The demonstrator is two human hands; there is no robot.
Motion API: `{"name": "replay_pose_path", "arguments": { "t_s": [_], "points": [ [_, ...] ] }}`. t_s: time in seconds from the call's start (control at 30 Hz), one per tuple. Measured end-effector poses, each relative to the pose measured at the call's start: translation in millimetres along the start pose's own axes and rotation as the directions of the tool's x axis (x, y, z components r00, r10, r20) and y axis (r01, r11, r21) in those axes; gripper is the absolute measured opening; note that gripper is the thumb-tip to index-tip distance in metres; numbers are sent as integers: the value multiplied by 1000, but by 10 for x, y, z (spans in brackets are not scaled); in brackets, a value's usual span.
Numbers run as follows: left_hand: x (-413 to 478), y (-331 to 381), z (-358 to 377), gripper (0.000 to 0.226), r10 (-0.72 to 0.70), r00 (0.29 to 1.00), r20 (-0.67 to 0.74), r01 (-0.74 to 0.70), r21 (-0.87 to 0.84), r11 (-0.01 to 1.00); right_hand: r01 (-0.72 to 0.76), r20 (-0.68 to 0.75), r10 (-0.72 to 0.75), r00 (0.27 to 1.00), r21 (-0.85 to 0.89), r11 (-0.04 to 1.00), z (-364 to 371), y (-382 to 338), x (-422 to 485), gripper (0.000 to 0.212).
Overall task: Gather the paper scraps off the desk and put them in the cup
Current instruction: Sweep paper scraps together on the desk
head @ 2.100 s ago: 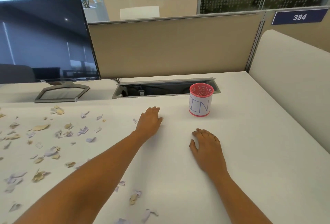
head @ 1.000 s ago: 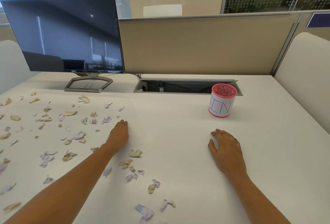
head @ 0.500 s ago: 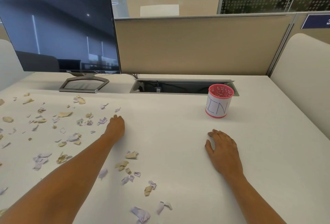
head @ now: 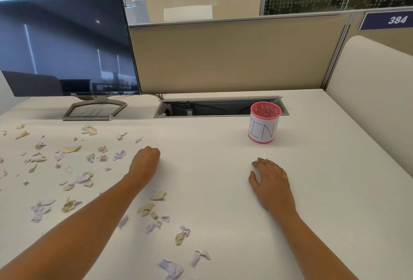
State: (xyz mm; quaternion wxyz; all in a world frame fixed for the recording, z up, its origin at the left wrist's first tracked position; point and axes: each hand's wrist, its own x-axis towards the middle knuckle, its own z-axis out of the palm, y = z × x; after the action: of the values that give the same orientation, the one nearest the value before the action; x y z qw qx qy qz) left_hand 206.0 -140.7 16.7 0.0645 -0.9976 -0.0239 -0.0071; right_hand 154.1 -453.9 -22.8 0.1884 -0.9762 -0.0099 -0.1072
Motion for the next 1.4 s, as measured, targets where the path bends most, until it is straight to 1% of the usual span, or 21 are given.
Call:
{"name": "replay_pose_path", "arguments": {
  "t_s": [0.07,0.2,0.27,0.3,0.37,0.43,0.5,0.57,0.63,0.73,0.9,1.03,1.17,1.33,1.4],
  "points": [
    [4,90,-29,21,42,999,-14,-42,20,999,-4,-3,4,1000,3,1000,1,0,-2,38],
    [59,301,-75,21,94,996,4,-94,35,995,5,-4,-5,1000,-6,1000,2,4,2,39],
    [109,443,-127,20,110,994,5,-109,-28,994,6,-1,-6,1000,-4,1000,9,8,8,39],
    [139,530,-164,16,122,993,-2,-122,-78,989,6,-3,-6,1000,-1,1000,12,7,7,39],
    [217,745,-259,19,128,991,-30,-131,-211,969,1,-12,-1,1000,21,1000,11,9,1,39],
    [308,1004,-407,23,121,989,-83,-143,-353,925,3,-23,-2,1000,31,1000,13,7,-5,38],
    [420,1282,-607,22,124,983,-135,-172,-446,878,12,-27,-12,1000,24,1000,12,7,-6,38],
    [519,1543,-813,23,159,968,-192,-235,-488,840,18,-33,-17,999,28,999,15,7,0,37],
    [585,1783,-996,25,221,945,-241,-315,-486,815,24,-49,-23,999,28,999,12,-1,-2,35],
    [706,2101,-1213,23,287,918,-273,-389,-489,781,30,-81,-26,996,47,998,7,-13,-5,31],
    [905,2421,-1341,23,263,933,-245,-357,-554,752,39,-131,-31,991,62,997,14,-14,-2,26],
    [936,2504,-1269,31,269,940,-209,-340,-560,756,53,-162,-44,986,55,997,16,-20,-5,24],
    [910,2513,-1243,35,270,935,-228,-353,-564,746,59,-180,-49,982,46,997,5,-26,0,23],
    [811,2456,-1272,32,267,925,-272,-381,-621,685,60,-174,-53,983,38,997,-15,-38,-3,22],
    [722,2378,-1255,32,239,929,-282,-369,-677,637,63,-180,-55,982,38,997,-16,-39,-6,22]
  ]
}}
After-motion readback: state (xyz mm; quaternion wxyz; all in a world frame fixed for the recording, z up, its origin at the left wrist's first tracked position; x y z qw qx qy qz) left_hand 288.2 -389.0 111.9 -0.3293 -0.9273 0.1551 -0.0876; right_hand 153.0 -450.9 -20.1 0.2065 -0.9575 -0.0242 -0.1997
